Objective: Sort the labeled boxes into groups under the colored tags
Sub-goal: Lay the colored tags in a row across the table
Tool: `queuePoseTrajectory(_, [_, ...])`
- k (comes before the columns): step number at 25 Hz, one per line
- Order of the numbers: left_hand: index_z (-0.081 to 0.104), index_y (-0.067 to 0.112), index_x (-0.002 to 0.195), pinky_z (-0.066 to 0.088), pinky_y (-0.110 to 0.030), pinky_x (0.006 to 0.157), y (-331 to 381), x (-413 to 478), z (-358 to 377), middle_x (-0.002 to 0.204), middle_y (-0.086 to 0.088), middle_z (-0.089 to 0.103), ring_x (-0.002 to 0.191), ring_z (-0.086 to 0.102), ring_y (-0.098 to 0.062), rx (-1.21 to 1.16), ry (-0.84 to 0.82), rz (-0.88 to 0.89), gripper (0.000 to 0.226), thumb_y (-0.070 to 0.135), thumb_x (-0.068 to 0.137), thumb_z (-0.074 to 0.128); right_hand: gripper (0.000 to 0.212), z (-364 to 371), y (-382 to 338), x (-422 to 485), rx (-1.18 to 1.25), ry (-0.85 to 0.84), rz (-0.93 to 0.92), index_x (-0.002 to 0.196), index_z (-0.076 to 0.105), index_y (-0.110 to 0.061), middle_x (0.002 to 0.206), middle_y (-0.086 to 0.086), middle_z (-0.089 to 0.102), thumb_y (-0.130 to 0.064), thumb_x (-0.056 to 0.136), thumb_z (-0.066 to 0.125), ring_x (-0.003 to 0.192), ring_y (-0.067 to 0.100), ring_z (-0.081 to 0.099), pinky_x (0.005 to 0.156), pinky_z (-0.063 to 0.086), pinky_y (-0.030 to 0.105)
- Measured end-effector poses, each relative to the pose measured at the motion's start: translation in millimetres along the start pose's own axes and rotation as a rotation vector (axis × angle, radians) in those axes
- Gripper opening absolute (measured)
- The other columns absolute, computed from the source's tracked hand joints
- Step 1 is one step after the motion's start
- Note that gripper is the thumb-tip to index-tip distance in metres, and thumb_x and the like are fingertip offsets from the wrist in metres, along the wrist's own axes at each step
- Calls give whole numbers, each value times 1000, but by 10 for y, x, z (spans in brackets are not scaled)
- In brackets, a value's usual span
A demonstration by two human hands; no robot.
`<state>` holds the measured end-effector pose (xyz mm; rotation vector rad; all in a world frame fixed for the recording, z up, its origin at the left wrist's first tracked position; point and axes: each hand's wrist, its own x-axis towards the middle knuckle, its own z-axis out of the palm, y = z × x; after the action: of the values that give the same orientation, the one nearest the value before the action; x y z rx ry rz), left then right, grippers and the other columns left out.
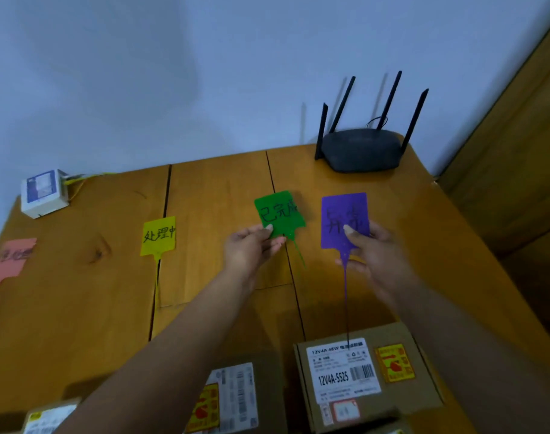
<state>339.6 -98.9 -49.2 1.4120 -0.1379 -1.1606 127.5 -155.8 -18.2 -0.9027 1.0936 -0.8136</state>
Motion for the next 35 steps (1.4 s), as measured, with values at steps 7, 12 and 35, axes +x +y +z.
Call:
queuePoseTrajectory(7, [70,4,104,64,-41,73,-441,530,238,95,-13,77,72,75,-24,601,253,112,22,22,93,74,13,-593,222,202,-57,87,29,105,72,-23,100,4,78,-14,99,64,84,21,75,51,59,28])
queuePoseTrajectory(12, [67,20,121,54,-31,76,-586,529,203,120,-3,62,106,66,-25,1223,326,489,37,45,93,66,14,-648,301,323,-74,77,58,109,72,-16,95,4,78,-10,100,63,81,22,74,51,60,30])
queuePoseTrajectory(35, [69,3,99,59,-20,53,-881,401,1984,80,-9,74,57,71,-10,329,-238,123,11,-3,90,72,43,-1356,-24,931,10,245,23,129,54,-10,106,11,68,2,92,71,61,14,74,51,62,27])
